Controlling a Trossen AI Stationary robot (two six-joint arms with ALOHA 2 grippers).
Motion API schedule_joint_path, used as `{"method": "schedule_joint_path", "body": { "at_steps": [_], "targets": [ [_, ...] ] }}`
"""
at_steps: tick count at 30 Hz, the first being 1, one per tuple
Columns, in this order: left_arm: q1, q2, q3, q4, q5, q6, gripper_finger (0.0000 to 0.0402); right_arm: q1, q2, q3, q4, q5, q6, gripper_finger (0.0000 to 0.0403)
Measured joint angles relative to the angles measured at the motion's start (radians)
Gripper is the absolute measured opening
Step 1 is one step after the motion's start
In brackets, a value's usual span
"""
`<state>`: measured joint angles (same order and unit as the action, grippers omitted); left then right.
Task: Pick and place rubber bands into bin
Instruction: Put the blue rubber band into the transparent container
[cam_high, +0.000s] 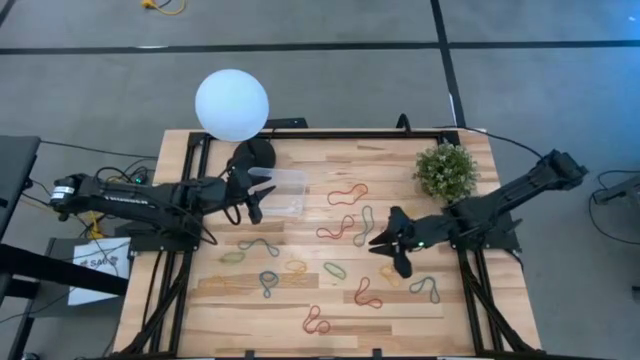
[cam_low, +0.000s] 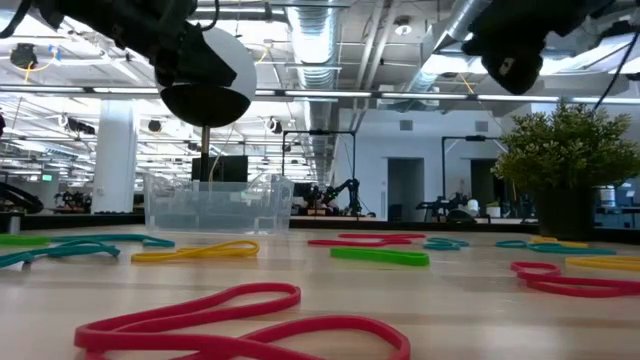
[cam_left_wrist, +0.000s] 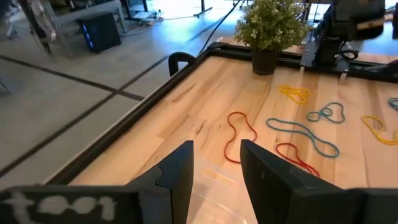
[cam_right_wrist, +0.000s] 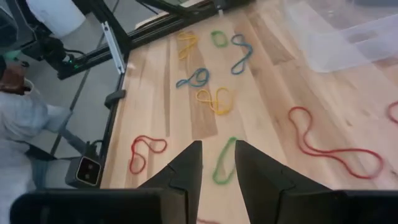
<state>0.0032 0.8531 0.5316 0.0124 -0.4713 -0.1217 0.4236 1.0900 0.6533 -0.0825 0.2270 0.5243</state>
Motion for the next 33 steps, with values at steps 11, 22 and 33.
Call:
{"method": "schedule_joint_path", "body": {
  "at_steps": [11,22,33],
  "targets": [
    [-0.037,-0.001,-0.006,0.069,0.0,-0.058,0.0123,-0.029,0.175,0.0,-0.08,-0.104,0.108,0.0091],
    [-0.061,-0.001,-0.007,0.12,-0.005,-0.043,0.0123,-0.124,0.174,0.0,-0.474,-0.085,0.478,0.0091],
    [-0.061,-0.001,-0.007,0.116,-0.006,-0.033,0.0123,-0.233,0.174,0.0,-0.486,-0.039,0.392,0.0091]
  ]
}}
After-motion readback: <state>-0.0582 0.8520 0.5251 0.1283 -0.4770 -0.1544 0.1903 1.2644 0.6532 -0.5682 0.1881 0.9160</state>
